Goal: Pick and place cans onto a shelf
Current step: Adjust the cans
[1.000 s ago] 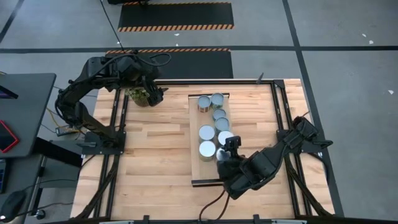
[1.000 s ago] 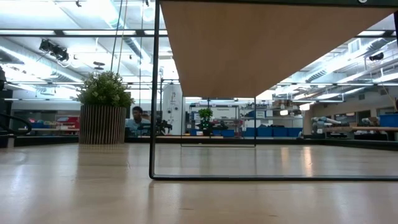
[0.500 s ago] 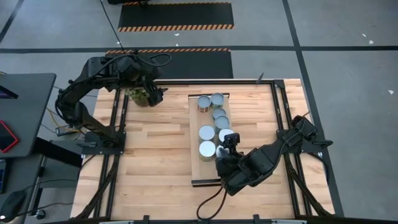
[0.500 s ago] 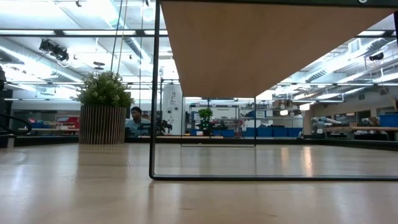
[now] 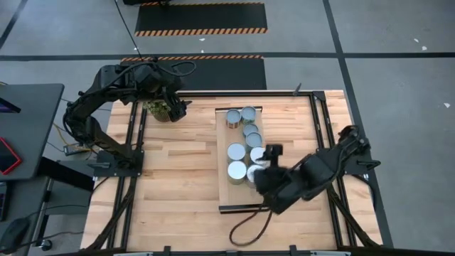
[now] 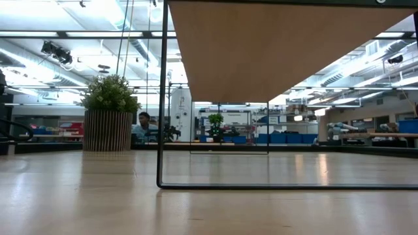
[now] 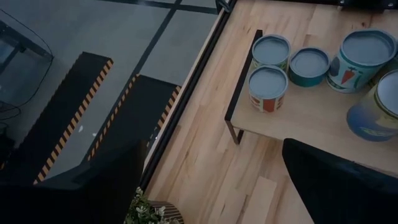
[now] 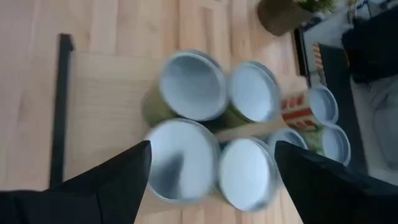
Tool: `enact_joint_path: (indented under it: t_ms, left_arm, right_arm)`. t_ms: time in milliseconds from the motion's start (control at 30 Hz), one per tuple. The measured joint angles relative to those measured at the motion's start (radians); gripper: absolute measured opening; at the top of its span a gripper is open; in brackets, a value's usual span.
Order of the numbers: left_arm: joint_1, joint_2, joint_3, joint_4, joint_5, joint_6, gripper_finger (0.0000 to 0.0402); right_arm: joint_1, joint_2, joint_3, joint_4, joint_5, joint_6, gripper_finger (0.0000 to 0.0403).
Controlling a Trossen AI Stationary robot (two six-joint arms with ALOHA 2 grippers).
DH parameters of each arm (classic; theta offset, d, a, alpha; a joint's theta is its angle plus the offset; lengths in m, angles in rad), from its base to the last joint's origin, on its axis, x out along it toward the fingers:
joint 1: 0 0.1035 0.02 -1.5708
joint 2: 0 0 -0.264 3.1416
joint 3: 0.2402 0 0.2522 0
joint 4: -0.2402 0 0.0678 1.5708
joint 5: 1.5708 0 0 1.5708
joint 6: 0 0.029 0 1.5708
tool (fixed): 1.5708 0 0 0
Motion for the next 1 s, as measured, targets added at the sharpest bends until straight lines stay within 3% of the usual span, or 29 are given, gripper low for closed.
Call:
enact_joint_path:
  t_ms: [167, 600, 1000]
  left_arm:
    - [0.0, 0.0, 0.0, 0.0, 0.0, 0.0, 0.0385]
    - [0.0, 0.0, 0.0, 0.005, 0.0, 0.007, 0.0385]
    - [0.0, 0.0, 0.0, -0.01, 0.0, 0.005, 0.0385]
  right_arm:
    - [-0.039, -0.114, -0.099, -0.001, -0.028, 0.065, 0.0348]
    - [-0.247, -0.375, -0.582, 0.067, -0.127, 0.084, 0.0348]
    - [-0.374, -0.389, -0.664, 0.276, -0.207, -0.041, 0.0348]
